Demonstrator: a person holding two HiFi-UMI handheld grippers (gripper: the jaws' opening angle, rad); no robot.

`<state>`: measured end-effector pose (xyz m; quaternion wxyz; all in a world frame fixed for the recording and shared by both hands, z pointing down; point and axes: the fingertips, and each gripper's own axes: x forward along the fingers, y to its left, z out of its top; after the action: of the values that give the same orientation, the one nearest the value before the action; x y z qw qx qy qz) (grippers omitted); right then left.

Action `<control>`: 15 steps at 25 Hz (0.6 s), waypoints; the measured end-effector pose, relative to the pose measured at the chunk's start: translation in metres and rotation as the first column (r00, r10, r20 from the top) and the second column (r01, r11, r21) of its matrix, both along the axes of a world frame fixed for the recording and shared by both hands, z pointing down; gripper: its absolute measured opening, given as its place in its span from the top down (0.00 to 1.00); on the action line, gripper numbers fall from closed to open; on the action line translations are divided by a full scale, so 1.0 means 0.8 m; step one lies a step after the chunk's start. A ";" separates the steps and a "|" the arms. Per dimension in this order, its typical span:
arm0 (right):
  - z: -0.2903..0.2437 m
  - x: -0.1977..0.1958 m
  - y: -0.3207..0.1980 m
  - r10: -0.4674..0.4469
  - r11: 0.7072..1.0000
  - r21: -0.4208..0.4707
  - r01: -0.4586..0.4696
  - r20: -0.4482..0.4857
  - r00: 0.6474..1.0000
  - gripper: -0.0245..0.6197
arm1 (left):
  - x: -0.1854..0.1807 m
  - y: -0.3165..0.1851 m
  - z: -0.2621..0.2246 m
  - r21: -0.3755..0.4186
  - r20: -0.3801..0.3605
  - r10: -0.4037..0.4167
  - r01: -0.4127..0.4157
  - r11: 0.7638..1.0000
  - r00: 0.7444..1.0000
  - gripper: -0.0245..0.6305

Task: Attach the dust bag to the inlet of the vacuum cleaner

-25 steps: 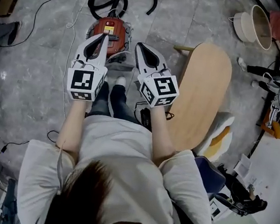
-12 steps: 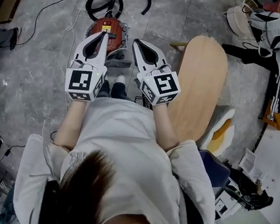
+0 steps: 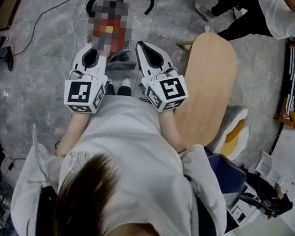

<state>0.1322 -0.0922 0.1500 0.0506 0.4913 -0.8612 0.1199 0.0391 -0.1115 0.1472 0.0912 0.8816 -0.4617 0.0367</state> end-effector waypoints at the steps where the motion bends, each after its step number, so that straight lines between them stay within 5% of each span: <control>1: 0.000 0.000 0.005 0.004 1.000 -0.001 -0.004 0.002 1.000 0.96 | -0.002 0.005 -0.001 0.006 0.006 -0.001 0.001 1.000 1.000 0.94; 15: -0.002 0.019 0.018 0.081 0.997 0.020 -0.081 -0.017 0.997 0.96 | -0.016 0.007 -0.028 0.112 0.001 0.050 -0.050 0.992 0.999 0.94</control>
<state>0.1478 -0.0777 0.1481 0.0485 0.5272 -0.8413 0.1091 0.0262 -0.1057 0.1250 0.0408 0.8965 -0.4409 0.0122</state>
